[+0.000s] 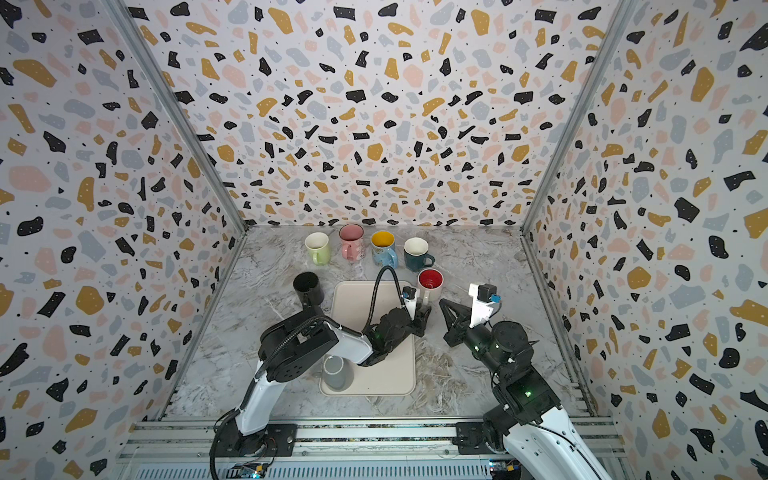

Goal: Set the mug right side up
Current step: 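Open the left gripper to release the white mug's handle, then withdraw the left gripper toward the grey mug on the tray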

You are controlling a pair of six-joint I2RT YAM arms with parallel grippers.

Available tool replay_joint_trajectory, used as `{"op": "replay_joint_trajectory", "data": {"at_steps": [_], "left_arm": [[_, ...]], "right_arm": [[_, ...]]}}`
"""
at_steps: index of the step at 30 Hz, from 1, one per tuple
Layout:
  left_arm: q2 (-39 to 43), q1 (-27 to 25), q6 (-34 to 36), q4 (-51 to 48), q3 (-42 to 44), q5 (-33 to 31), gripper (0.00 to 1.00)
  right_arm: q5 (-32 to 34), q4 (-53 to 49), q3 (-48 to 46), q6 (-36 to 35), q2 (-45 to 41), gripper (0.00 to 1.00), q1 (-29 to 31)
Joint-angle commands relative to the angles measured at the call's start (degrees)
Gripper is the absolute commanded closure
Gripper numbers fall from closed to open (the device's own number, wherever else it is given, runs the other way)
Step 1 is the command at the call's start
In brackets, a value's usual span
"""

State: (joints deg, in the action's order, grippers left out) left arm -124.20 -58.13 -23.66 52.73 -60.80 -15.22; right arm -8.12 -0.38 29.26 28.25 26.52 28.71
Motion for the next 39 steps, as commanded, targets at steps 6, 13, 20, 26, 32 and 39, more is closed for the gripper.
{"op": "replay_joint_trajectory", "data": {"at_steps": [6,13,20,26,32,39], "left_arm": [[6.51,-1.94,1.32,1.72,3.46,0.11,0.61],[12.43,-2.68,1.94,1.82,7.28,-0.24,0.61],[20.06,-3.39,3.16,1.71,10.30,-0.23,0.61],[24.88,-3.81,4.67,-0.60,10.35,0.48,0.60],[35.14,-3.92,6.24,-3.72,13.02,-2.67,0.60],[54.05,-3.21,4.41,-29.93,9.22,-23.62,0.42]], "right_arm": [[-0.34,1.87,0.01,0.80,-0.11,1.00,-0.28],[-1.45,3.35,-0.25,1.26,0.89,1.00,-0.23],[-3.72,5.73,0.20,1.37,3.23,1.00,-0.14],[-4.68,7.11,0.28,1.90,4.34,1.00,-0.20],[-5.00,7.52,1.46,2.41,6.41,1.00,-0.22],[-7.82,4.74,6.96,2.60,16.71,0.99,-0.27]]}}
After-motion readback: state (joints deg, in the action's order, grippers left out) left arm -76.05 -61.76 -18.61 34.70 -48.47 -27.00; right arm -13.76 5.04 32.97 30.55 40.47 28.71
